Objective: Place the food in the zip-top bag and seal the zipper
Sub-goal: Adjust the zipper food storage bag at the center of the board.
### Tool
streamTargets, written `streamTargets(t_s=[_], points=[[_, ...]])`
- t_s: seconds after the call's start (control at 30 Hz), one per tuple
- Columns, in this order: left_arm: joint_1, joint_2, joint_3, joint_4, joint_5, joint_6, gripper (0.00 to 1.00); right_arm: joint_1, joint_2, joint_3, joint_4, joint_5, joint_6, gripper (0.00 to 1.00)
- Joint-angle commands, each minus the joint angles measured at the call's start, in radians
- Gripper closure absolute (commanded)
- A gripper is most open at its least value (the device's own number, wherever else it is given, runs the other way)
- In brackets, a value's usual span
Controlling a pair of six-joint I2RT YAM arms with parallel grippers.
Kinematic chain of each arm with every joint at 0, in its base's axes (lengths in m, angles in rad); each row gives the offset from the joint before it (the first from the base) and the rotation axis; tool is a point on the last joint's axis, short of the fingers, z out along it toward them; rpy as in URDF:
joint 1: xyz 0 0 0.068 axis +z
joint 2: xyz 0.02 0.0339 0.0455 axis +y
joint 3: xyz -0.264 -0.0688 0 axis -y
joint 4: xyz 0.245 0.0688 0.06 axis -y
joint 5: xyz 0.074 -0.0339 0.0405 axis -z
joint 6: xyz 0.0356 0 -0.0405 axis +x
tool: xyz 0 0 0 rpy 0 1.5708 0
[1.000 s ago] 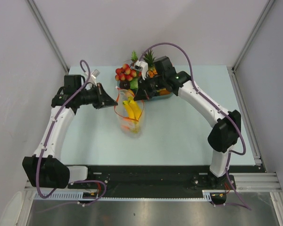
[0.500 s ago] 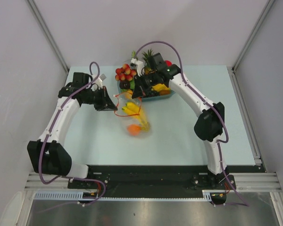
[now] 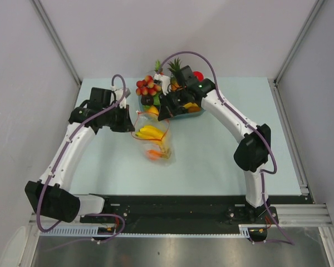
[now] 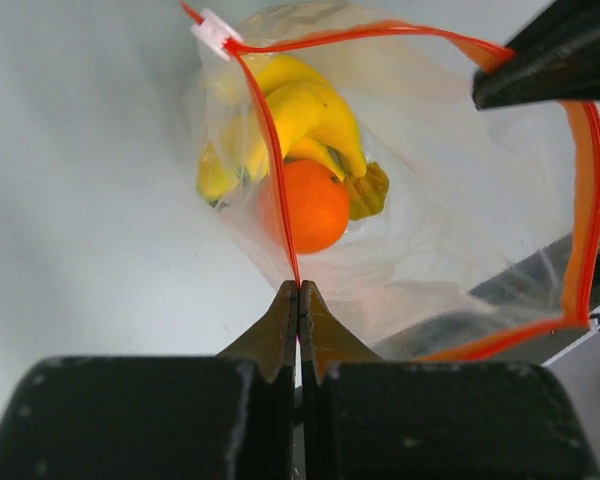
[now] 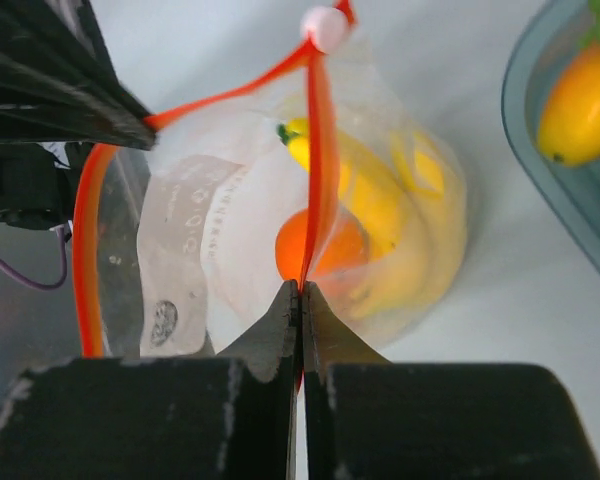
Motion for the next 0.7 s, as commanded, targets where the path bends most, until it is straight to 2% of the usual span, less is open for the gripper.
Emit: streamTargets(t_s=[0.0, 0.13, 0.27, 0.33, 0.47, 0.53, 0.57, 0.67], points=[[0.025, -0.083, 0.059, 0.055, 0.067, -0.01, 1.0, 0.018, -0.042, 0.129, -0.002, -0.04, -0.075, 1.0], [0.036, -0.063, 0.016, 0.002, 0.024, -0.025, 1.0, 0.04, -0.015, 0.101, 0.022, -0.014, -0.151, 1.0], [0.11, -0.038, -0.033, 0.005, 0.122, -0.114, 1.0, 0.031, 0.079, 0.192, 0.057, -0.007, -0.123, 1.0], [0.136, -0.046, -0.056, 0.04, 0.151, -0.135, 1.0, 0.022, 0.114, 0.222, 0.089, 0.006, -0.097, 0.98], [0.142, -0.069, -0.079, 0.094, 0.193, -0.197, 1.0, -0.021, 0.136, 0.245, 0.187, 0.037, -0.054, 0.87], [0.142, -0.08, -0.093, 0.135, 0.205, -0.229, 1.0, -0.04, 0.131, 0.247, 0.215, 0.058, -0.033, 0.74], [0.142, -0.081, -0.098, 0.149, 0.213, -0.24, 1.0, -0.061, 0.129, 0.247, 0.235, 0.074, -0.011, 0.5], [0.14, -0.072, -0.112, 0.183, 0.222, -0.275, 1.0, -0.103, 0.107, 0.233, 0.251, 0.147, -0.008, 0.14]])
